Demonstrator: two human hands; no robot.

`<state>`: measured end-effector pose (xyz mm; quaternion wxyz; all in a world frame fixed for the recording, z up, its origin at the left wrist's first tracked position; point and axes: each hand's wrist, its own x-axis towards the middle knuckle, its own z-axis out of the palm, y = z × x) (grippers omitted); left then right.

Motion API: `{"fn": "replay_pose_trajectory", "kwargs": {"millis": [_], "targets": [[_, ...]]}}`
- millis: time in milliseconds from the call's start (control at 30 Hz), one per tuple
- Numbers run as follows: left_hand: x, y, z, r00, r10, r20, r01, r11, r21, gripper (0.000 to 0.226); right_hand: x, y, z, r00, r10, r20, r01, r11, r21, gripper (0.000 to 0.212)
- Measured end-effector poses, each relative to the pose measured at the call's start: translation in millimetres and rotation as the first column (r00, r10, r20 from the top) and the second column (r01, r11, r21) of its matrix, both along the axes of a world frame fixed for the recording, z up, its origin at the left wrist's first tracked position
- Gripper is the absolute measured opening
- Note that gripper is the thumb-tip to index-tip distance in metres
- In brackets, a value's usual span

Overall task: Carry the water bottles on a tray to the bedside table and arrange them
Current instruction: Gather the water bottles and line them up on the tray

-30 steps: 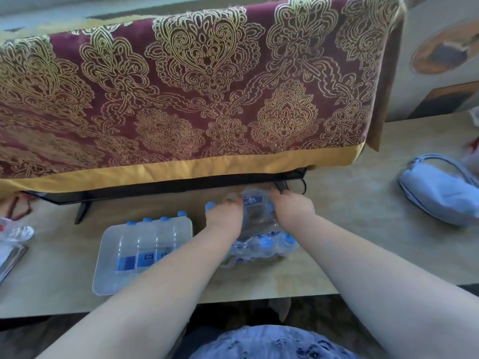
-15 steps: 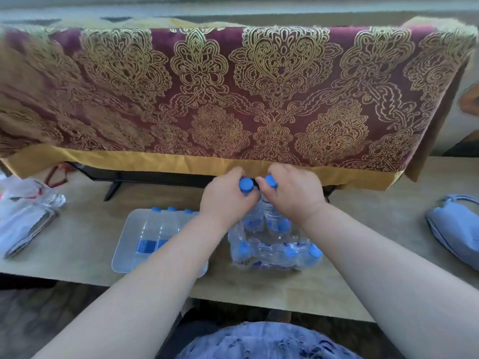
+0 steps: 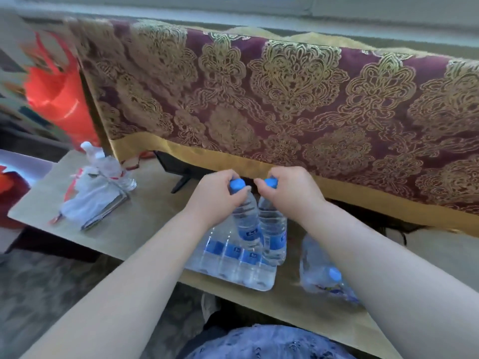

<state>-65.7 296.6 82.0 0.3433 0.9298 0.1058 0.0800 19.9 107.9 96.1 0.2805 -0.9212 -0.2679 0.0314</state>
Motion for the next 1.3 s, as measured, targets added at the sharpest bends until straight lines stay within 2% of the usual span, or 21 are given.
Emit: {"fn": "replay_pose_trajectory", "kwargs": {"millis": [133, 367, 500, 700, 800, 867, 967, 1100, 1133, 1300], "targets": [[-19.4, 60.3, -37.8, 0.980, 0.023, -0.195, -0.012, 0.998, 0.057, 0.030, -18.1, 65.3, -48.0, 0.966, -0.127, -0.225, 0.119, 0.992, -0.047, 0.048], [-19.5, 139.4, -102.8, 0.895, 0.148, -0.421, -0.117, 0.988, 0.097, 0.030, -33.9, 130.5, -136.6, 0.891, -0.257, -0.374, 0.147, 0.943, -0.298, 0.045], [-5.0, 154.1, -138.8, 0.851, 0.083, -0.519, -0.028, 0.993, 0.113, 0.034, -31.6, 147.9, -161.0, 0.854, -0.341, -0.393, 0.198, 0.912, -0.360, 0.051], [30.2, 147.9, -175.8, 0.821, 0.042, -0.569, 0.024, 0.994, 0.107, 0.031, -30.3, 156.3, -199.8, 0.797, -0.447, -0.407, 0.249, 0.856, -0.454, 0.059], [36.2, 143.1, -192.0, 0.814, 0.047, -0.579, 0.063, 0.984, 0.167, 0.032, -30.7, 153.6, -213.5, 0.768, -0.485, -0.419, 0.295, 0.848, -0.440, 0.048], [36.4, 140.1, -205.3, 0.788, 0.049, -0.614, 0.063, 0.985, 0.159, 0.043, -25.1, 153.1, -217.9, 0.753, -0.499, -0.429, 0.318, 0.846, -0.428, 0.039], [31.0, 137.2, -223.0, 0.706, 0.061, -0.706, 0.037, 0.992, 0.123, 0.062, -20.2, 159.4, -213.8, 0.764, -0.487, -0.423, 0.272, 0.838, -0.473, 0.050], [7.0, 136.5, -236.6, 0.685, -0.061, -0.726, 0.156, 0.986, 0.064, 0.080, -53.4, 160.5, -211.3, 0.814, -0.375, -0.444, 0.010, 0.774, -0.634, 0.100], [0.2, 137.0, -238.2, 0.697, -0.080, -0.713, 0.164, 0.985, 0.051, 0.082, -63.0, 159.6, -213.8, 0.820, -0.357, -0.447, -0.022, 0.761, -0.648, 0.105], [-19.8, 135.1, -239.6, 0.710, -0.056, -0.701, 0.201, 0.972, 0.126, 0.093, -70.8, 165.8, -223.0, 0.824, -0.353, -0.444, -0.013, 0.771, -0.637, 0.088]]}}
